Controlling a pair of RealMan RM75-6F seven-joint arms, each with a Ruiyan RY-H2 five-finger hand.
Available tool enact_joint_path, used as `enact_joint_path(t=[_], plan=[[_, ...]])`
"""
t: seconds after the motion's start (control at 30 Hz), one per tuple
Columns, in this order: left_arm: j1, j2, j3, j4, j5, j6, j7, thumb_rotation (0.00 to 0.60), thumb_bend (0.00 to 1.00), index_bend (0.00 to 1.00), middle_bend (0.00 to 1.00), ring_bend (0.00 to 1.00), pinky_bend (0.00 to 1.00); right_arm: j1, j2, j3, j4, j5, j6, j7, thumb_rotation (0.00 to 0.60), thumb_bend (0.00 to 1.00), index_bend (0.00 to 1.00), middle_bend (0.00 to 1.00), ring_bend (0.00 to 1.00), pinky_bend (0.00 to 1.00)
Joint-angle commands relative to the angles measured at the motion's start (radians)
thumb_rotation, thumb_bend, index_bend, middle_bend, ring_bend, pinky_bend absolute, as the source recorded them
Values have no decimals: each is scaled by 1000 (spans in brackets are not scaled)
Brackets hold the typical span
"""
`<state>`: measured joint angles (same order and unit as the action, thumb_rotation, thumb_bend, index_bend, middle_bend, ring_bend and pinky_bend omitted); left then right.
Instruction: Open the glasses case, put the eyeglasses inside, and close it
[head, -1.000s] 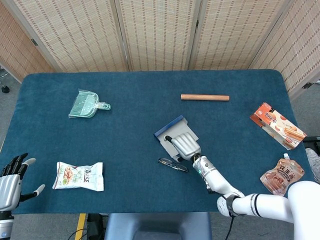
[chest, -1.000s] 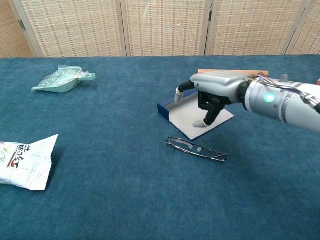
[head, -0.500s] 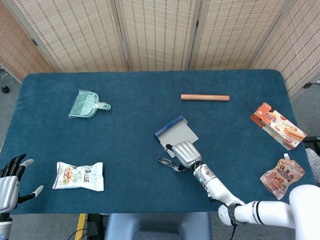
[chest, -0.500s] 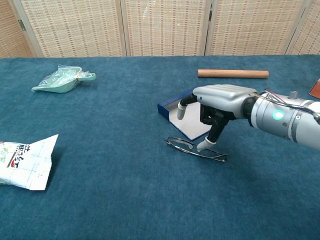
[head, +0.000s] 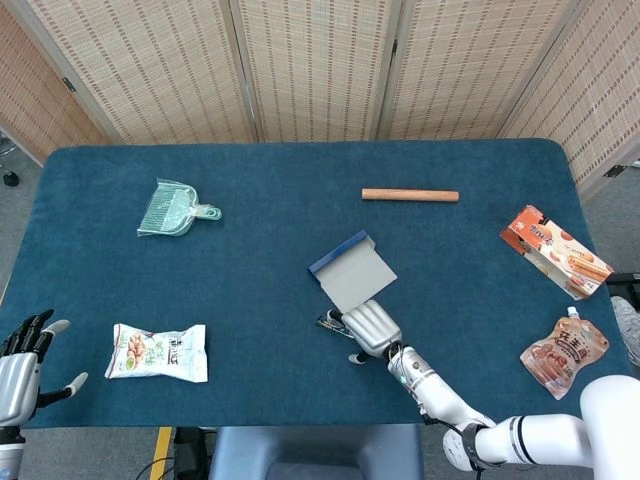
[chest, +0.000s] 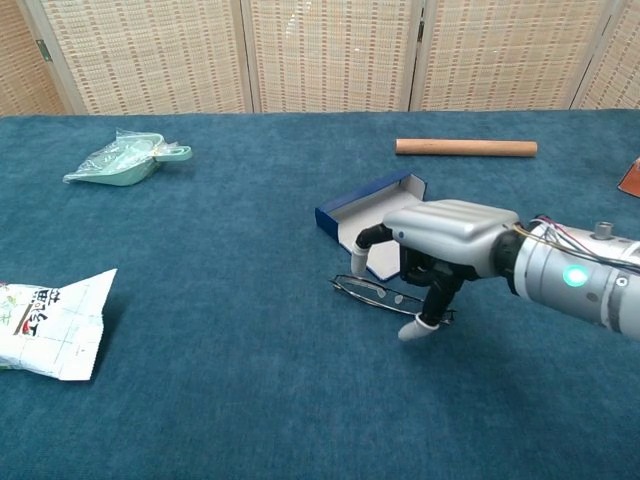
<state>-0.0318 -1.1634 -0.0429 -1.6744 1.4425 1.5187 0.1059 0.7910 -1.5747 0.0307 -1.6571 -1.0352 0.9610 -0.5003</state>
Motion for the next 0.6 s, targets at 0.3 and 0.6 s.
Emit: enact_joint_path(t=[0.3, 0.6], plan=[[-3, -1, 0, -5, 4, -2, 7, 600, 199, 236, 119, 105, 190, -40, 53, -58, -60, -78, -17, 42, 600, 235, 297, 1000, 1000, 1000], [-5, 0, -1, -10, 4, -6, 13, 600, 200, 236, 119, 105, 190, -84, 97, -62, -72, -149, 32, 71, 600, 267, 297, 1000, 1000, 1000]])
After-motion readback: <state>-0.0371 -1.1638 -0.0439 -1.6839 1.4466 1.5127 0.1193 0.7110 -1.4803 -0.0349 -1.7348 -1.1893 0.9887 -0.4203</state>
